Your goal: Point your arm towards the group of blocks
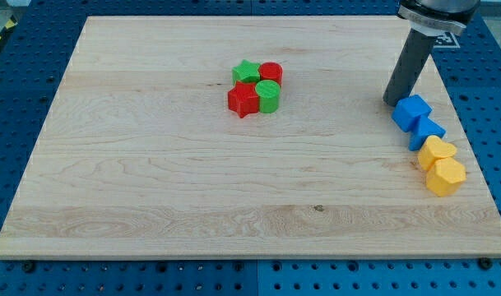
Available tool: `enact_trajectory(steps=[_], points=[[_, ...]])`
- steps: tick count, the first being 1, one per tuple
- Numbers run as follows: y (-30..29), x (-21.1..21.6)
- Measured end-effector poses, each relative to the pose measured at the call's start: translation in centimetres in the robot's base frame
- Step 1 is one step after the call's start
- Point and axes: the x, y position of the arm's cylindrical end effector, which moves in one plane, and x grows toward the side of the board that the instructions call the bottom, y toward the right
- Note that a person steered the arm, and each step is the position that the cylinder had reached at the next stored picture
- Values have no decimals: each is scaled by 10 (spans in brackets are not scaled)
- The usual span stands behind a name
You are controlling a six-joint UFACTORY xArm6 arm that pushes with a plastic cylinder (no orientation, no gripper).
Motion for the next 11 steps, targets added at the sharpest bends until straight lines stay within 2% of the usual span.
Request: enact_trajectory(steps=[1, 2, 3, 5, 6, 7, 8, 11], points=[[0, -23], [-2, -73], [-66, -117], [-257, -136], [-311, -120], [-325, -93], [-325, -93], [-235, -51]])
